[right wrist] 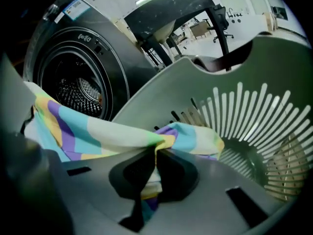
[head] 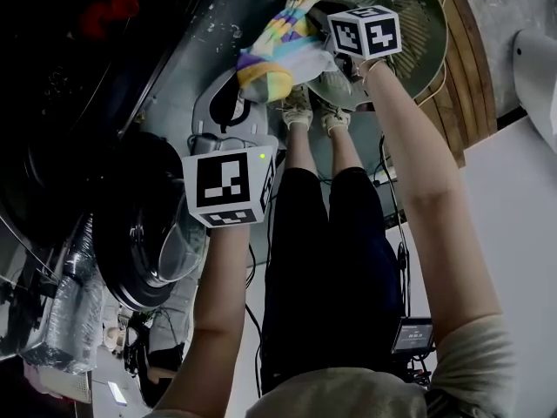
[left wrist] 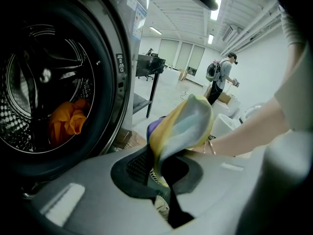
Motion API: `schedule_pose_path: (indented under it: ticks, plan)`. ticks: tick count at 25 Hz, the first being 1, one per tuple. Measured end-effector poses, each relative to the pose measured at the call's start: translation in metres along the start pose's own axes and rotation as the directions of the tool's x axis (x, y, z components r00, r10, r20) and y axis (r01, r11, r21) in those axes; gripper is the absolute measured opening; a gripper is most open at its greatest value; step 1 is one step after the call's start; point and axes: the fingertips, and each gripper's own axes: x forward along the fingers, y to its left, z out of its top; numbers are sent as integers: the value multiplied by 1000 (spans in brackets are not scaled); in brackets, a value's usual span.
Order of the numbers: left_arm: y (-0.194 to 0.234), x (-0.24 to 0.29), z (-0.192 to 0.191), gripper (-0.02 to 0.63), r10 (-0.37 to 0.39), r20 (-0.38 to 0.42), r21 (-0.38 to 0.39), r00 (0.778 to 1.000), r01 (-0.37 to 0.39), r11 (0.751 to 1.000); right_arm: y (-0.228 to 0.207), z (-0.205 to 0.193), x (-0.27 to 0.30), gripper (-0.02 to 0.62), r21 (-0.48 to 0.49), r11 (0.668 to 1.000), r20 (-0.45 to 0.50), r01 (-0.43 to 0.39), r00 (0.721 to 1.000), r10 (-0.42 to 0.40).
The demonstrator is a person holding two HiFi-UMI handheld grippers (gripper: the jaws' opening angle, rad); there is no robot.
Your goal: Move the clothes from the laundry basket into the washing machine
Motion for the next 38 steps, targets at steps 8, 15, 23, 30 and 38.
schedule_pose_path:
  ticks: [8, 15, 23, 30, 38]
  plan:
    - [-13, 14, 13, 29, -52, -12, -21, 999, 51, 998, 43, 44, -95, 12, 29, 998, 199, -48, 979, 41]
    - [-82, 28, 37, 59, -272, -10, 47, 962, 272, 961, 121, 102, -196, 12, -73, 986, 328, -147, 930, 163]
    - [-94, 36, 85, 242, -277, 137, 169, 951, 253, 953, 175, 122, -222, 12, -108, 946, 340, -305, 883, 323]
    - [-75, 43, 70, 81, -217, 99, 117, 971, 205, 972, 164, 105, -212, 14, -140, 956, 310, -259, 905, 291]
    - [6, 2, 47, 80, -45, 115, -82, 992, 54, 995, 90, 44, -148, 184, -23, 993, 191, -115, 975, 117]
